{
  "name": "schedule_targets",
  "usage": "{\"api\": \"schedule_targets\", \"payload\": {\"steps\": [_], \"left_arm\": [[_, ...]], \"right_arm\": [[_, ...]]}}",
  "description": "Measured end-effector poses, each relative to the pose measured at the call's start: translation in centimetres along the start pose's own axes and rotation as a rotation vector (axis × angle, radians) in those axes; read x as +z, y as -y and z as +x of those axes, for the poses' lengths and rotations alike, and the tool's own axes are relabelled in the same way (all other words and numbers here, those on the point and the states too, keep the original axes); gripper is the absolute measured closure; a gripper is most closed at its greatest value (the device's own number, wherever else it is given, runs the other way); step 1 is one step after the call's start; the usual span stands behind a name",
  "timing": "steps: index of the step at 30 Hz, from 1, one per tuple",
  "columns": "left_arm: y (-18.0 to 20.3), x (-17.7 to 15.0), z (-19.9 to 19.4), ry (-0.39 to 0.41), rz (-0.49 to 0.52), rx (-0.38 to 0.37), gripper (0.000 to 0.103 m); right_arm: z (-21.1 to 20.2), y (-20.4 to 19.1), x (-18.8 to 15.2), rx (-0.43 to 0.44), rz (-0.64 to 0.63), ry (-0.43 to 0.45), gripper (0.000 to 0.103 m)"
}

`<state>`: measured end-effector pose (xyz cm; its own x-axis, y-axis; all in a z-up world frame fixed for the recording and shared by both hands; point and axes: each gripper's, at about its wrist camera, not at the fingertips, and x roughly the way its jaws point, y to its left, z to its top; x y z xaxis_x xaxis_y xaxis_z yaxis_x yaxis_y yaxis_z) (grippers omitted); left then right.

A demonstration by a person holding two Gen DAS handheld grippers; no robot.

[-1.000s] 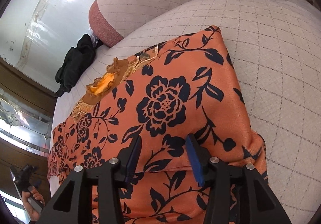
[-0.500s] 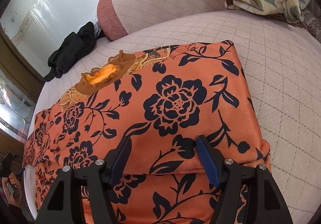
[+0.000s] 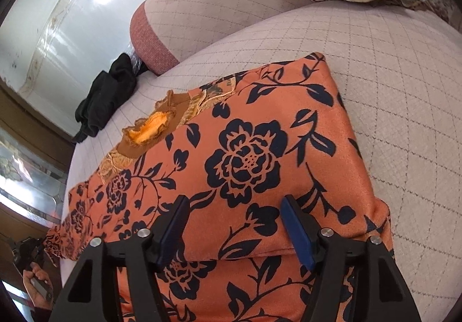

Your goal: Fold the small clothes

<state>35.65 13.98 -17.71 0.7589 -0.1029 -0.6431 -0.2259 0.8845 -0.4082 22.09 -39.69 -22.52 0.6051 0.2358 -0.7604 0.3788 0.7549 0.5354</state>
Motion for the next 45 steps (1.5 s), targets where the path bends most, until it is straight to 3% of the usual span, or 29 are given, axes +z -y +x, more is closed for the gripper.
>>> {"api": "schedule_targets", "payload": {"steps": [4,9,11,13,15,19,23,25,27,30,33,37,40,44,45], "left_arm": [[12.3,-5.8,-2.6,-0.032,0.313,-0.151,0.095],[25.0,-17.5,-4.2,-0.199,0.657,-0.357,0.093],[28.0,-21.9,-4.0,-0.292,0.765,-0.384,0.074],[28.2,-22.9,-3.1,-0.384,0.744,-0.398,0.060],[27.2,-21.4,-3.1,-0.416,0.661,-0.428,0.057],[23.5,-16.2,-4.8,-0.264,0.545,-0.365,0.036],[19.0,-11.2,-5.2,-0.125,0.434,-0.199,0.033],[16.7,-9.8,-4.0,-0.105,0.406,-0.042,0.033],[14.9,-9.3,-2.4,-0.129,0.390,0.068,0.033],[12.9,-9.4,0.4,-0.235,0.376,0.151,0.033],[11.8,-10.0,2.5,-0.346,0.369,0.186,0.033],[10.7,-10.4,3.7,-0.423,0.309,0.184,0.033],[9.9,-10.3,3.8,-0.446,0.281,0.168,0.033],[10.3,-10.3,5.0,-0.455,0.282,0.172,0.033],[10.2,-10.2,5.2,-0.460,0.282,0.175,0.033]], "right_arm": [[-1.2,0.9,0.4,-0.003,0.042,0.039,0.035],[-2.8,2.1,1.2,0.016,0.091,0.093,0.035],[-3.2,2.5,1.7,0.031,0.098,0.100,0.035],[-3.5,2.9,2.0,0.055,0.111,0.104,0.033],[-4.1,3.6,2.5,0.083,0.140,0.124,0.033],[-4.6,4.1,3.1,0.101,0.152,0.143,0.033],[-4.0,2.4,3.2,0.118,0.081,0.127,0.033],[-3.6,1.2,2.9,0.145,0.033,0.098,0.033],[-3.4,-0.6,2.5,0.181,-0.036,0.077,0.033],[-3.7,-4.0,1.9,0.222,-0.148,0.080,0.033],[-2.5,-8.9,1.6,0.220,-0.299,0.040,0.033],[1.8,-15.6,1.7,0.201,-0.409,-0.062,0.025],[5.6,-19.3,1.0,0.111,-0.502,-0.116,0.024],[11.0,-21.3,-0.5,-0.083,-0.603,-0.176,0.025],[11.3,-21.2,-0.6,-0.092,-0.602,-0.153,0.040]]}}
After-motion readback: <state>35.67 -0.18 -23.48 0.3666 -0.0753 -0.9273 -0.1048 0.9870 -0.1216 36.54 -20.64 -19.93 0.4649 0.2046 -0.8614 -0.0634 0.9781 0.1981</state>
